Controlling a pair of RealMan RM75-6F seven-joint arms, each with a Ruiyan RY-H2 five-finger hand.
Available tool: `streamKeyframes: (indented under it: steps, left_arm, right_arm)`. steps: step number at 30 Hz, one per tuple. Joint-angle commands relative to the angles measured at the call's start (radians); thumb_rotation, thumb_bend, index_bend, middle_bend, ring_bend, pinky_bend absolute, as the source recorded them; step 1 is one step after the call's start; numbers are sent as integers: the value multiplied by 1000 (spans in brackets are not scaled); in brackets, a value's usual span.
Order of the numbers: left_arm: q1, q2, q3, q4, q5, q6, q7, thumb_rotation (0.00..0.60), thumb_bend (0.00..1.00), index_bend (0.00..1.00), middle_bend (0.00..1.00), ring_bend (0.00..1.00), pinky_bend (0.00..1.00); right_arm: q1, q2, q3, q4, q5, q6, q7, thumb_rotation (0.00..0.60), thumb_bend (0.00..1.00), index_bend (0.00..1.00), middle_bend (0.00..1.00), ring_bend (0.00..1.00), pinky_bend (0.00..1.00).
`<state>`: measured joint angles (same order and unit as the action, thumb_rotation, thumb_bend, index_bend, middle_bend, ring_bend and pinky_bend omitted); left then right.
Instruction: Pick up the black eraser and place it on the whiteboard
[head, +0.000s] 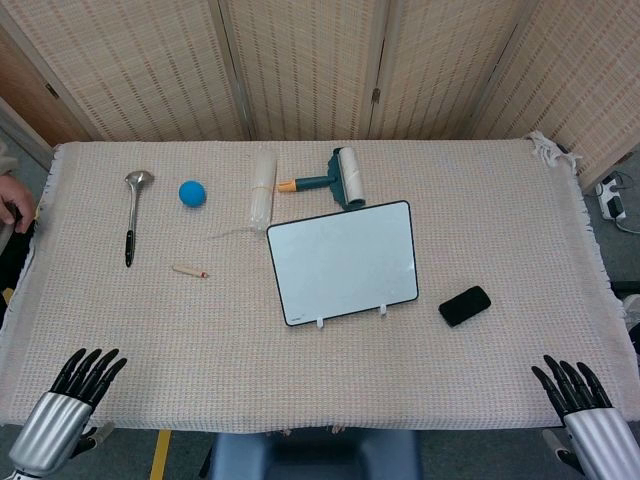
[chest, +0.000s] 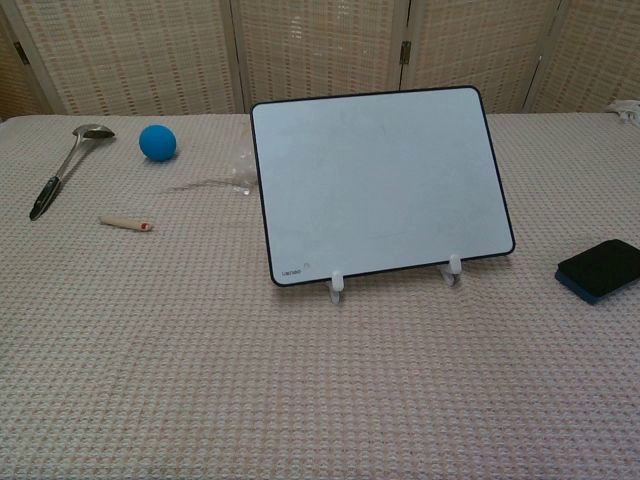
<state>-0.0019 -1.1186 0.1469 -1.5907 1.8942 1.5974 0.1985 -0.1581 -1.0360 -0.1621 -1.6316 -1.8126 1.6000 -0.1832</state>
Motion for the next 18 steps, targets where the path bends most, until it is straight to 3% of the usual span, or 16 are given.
streamKeyframes:
  steps: [1, 8, 11, 14, 18]
  left_arm:
    - [-4, -3, 0, 2, 0, -9, 2, 600, 201, 20, 95, 45, 67]
    - [-9, -1, 1, -1, 7, -8, -6, 600, 201, 20, 95, 45, 67]
    - [-13, 0, 0, 1, 3, -12, -13, 600, 201, 20, 95, 45, 67]
    - [-14, 3, 1, 0, 1, -14, -17, 600, 201, 20, 95, 45, 66]
    - [-12, 7, -1, -3, -6, -6, -31, 600, 201, 20, 95, 45, 67]
  right_arm:
    - [-4, 4, 2, -2, 5, 9, 8, 600, 308, 0, 0, 0, 0]
    - [17, 6, 31, 6, 55, -17, 34, 600, 308, 0, 0, 0, 0]
    - [74, -1, 83, 16, 110, -86, 19, 600, 308, 5, 0, 0, 0]
    - [147, 9, 126, -7, 159, -183, 16, 600, 308, 88, 0, 0, 0]
    - [242, 23, 176, -53, 236, -323, -112, 600, 308, 162, 0, 0, 0]
